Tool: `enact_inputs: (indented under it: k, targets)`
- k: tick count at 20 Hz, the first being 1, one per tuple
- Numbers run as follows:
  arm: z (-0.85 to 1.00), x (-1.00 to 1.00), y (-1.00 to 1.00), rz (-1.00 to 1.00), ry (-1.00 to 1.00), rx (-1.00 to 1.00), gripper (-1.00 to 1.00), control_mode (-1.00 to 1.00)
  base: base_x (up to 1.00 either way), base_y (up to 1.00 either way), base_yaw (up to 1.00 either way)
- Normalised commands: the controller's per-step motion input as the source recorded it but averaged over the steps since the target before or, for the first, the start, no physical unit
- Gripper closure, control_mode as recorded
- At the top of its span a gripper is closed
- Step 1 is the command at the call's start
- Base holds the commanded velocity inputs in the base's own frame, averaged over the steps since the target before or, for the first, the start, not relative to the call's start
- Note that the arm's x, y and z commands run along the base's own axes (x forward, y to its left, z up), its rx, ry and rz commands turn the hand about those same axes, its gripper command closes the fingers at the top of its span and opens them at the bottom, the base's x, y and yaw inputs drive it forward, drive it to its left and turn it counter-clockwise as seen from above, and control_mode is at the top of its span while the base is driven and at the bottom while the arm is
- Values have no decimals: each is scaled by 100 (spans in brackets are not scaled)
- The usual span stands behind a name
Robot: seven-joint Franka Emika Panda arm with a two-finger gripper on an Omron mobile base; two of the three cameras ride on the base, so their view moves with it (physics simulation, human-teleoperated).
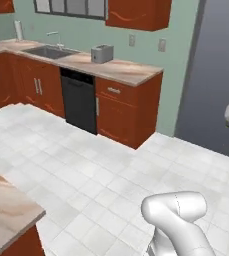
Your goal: Take the smaller bowl and place it next to the appetizer plate on the dining counter , and place the larger bowl next to the plate with cooked food.
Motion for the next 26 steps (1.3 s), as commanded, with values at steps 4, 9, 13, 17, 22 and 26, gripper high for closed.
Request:
enact_inputs:
  k: [4, 9, 13, 17, 22, 26]
  targets:
    - [0, 0, 0, 0, 0, 0, -100, 100, 1, 4, -99]
    - [0, 0, 0, 0, 0, 0, -100, 100, 9, -3, -89]
    - [0, 0, 0, 0, 0, 0, -100, 100, 47, -1, -75]
    - [0, 0, 0, 0, 0, 0, -100, 100, 99, 23, -56]
    - [0, 0, 0, 0, 0, 0, -100, 100, 100, 34, -54]
    - [0, 0, 0, 0, 0, 0, -100, 100, 100, 78, -61]
